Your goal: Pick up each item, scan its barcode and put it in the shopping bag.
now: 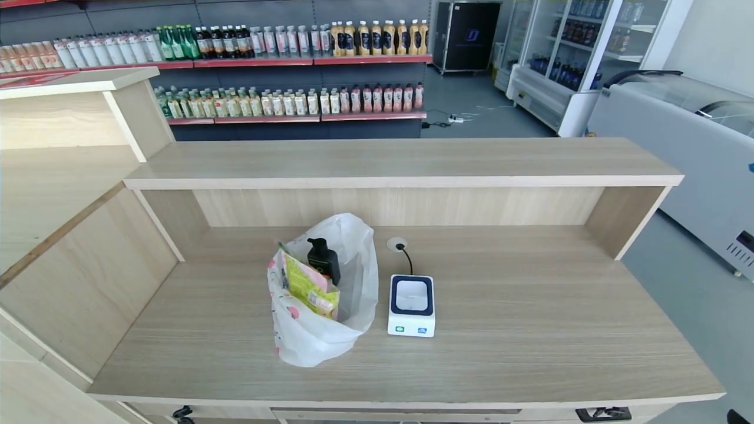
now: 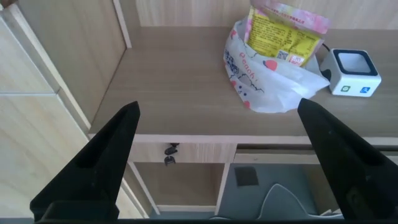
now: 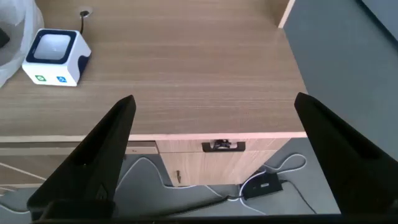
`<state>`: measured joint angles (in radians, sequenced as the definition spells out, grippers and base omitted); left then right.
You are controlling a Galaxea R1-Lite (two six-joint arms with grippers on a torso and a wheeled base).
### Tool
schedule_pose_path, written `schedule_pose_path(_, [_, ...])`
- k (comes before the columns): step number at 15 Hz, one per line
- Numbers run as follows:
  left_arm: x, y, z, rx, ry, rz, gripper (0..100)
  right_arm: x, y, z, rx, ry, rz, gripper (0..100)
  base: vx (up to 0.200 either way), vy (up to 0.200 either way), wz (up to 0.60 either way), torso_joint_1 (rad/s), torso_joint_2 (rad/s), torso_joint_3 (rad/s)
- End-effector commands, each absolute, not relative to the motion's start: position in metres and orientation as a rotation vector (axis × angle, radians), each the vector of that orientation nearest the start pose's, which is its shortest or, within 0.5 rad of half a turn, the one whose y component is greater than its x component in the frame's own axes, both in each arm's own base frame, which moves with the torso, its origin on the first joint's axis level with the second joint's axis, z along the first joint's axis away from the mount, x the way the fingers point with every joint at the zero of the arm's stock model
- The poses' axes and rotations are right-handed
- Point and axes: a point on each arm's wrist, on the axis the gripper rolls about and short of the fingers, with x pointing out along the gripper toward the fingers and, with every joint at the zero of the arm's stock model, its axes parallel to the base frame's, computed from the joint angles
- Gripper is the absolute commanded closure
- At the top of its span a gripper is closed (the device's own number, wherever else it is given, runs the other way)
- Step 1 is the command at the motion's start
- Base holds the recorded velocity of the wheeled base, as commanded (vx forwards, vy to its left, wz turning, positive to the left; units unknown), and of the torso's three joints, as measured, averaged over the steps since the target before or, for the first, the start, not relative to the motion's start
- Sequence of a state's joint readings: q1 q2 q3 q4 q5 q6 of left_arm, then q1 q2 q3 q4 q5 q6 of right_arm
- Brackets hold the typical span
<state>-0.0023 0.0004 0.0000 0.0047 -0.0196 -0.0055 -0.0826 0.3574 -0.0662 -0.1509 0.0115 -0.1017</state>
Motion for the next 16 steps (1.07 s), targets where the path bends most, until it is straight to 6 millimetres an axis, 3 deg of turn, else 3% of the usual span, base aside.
schedule_pose_path(1, [-0.023, 0.000, 0.075, -0.006, 0.006, -0.023, 0, -0.007, 0.000, 0.090, -0.087, 0.070, -0.063, 0, 0.000, 0.000, 0.00, 0.000, 0.00, 0.000])
schedule_pose_path(6, [-0.023, 0.000, 0.075, -0.006, 0.006, -0.023, 0, -0.022, 0.000, 0.076, -0.044, 0.020, -0.015, 0, 0.000, 0.000, 0.00, 0.000, 0.00, 0.000])
schedule_pose_path(16, [-0.023, 0.000, 0.075, -0.006, 0.006, -0.023, 0, -0.023, 0.000, 0.075, 0.008, 0.006, -0.014, 0, 0.000, 0.000, 0.00, 0.000, 0.00, 0.000])
